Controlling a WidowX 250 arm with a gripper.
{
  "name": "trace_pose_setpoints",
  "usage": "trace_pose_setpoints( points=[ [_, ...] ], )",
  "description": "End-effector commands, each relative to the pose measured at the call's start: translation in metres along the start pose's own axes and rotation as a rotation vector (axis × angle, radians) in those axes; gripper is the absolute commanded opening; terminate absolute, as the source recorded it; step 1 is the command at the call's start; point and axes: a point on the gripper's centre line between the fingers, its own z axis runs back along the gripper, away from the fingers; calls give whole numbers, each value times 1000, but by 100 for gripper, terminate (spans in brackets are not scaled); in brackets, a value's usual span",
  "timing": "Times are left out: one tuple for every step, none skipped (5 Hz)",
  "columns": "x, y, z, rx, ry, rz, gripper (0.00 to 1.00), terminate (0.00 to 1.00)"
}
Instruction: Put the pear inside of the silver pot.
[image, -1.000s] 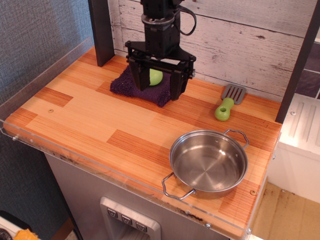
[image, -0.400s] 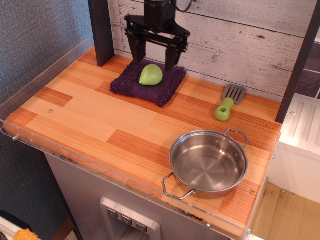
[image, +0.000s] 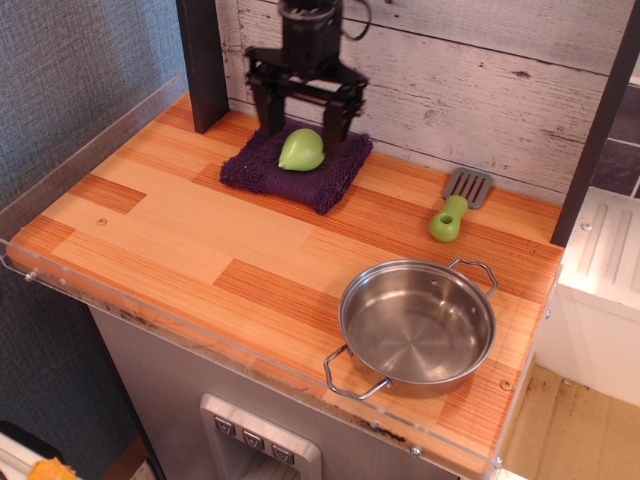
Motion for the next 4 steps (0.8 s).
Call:
trace_pose_setpoints(
  points=[
    [-2, 8, -12, 22, 16, 1, 100, 0],
    [-1, 10, -15, 11, 21, 13, 100, 0],
    [-3, 7, -12, 3, 5, 12, 0, 0],
    [-5, 7, 7, -25, -36, 34, 0, 0]
  ],
)
